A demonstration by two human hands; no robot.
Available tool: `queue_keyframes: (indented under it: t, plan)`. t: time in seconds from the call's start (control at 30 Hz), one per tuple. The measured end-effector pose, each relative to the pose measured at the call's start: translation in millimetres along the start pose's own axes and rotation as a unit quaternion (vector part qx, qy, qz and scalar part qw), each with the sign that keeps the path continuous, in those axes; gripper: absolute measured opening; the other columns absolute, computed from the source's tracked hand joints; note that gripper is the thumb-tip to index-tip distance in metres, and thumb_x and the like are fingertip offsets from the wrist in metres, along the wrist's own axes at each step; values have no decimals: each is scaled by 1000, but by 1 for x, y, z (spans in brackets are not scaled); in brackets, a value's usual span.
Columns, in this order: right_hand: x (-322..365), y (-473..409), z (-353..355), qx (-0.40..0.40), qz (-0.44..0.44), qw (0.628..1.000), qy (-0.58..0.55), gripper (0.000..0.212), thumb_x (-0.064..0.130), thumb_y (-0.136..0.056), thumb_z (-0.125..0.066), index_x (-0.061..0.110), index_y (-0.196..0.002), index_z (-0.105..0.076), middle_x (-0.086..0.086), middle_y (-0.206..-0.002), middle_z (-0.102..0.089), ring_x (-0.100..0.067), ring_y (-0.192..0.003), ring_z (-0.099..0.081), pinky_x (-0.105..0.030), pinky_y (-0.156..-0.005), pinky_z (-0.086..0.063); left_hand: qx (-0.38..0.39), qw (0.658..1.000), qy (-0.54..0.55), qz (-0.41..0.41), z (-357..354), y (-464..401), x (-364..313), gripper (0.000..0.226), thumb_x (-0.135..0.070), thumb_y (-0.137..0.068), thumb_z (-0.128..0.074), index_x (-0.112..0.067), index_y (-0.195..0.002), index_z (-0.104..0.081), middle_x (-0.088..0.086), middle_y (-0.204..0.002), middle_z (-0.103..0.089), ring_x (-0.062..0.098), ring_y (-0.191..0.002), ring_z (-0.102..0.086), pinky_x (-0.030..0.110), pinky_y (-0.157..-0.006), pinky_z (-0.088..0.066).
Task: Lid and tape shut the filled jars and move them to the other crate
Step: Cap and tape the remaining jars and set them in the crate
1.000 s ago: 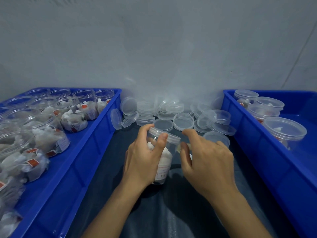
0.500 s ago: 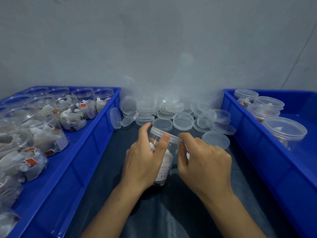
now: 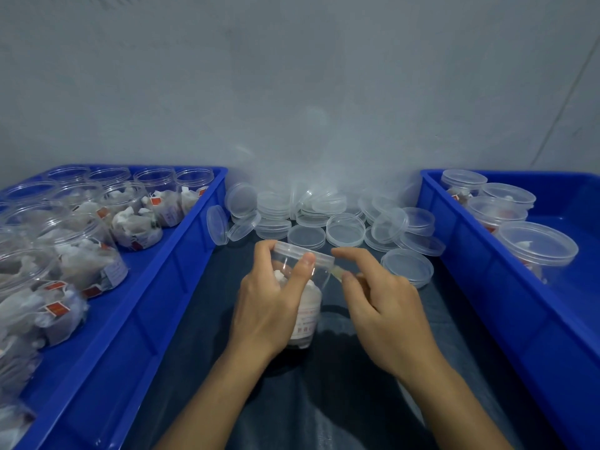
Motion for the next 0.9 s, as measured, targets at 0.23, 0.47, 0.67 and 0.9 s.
queue_keyframes:
  t: [0.23,0.47,0.67,0.9]
  plan:
    - [1,-4,2,10,15,994,107,43,49,-97,-29,47,-133,-50,10,-55,-46,-24,-60,-57,-46,-65,-51,31,997,66,8,2,-3,1,48,-78,-85,-53,-36,-107,-58,-8,-92,-77,9,-85,-74,38,-79,-55]
    - [-6,-5,5,15,3,993,117,46,55,-94,-26,49,-133,-50,12,-58,-51,-22,-66,-61,-45,-69,-53,73,990,119,9,-3,-3,1,48,-76,-84,-55,-32,-103,-62,-3,-89,-76,14,-82,-74,37,-78,-54]
    - [-14,-7,1,22,3,996,82,33,50,-100,-42,54,-130,-52,20,-53,-50,-12,-62,-49,-38,-67,-47,101,985,137,18,-2,-7,6,44,-75,-85,-57,-34,-100,-65,3,-95,-77,19,-89,-75,37,-80,-53]
    - [-23,-7,-2,65,-4,998,10,33,48,-103,-47,65,-131,-52,17,-67,-61,-7,-68,-57,-31,-65,-41,136,979,151,33,-4,-5,11,62,-80,-82,-56,-27,-113,-55,4,-101,-77,21,-96,-75,48,-94,-56]
Point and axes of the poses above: each hand's wrist, its own y-axis away from the middle knuckle, its own z-axis out of the back of the hand, x = y × z, the point moved 5 cm from there along -y, towards the middle knuckle
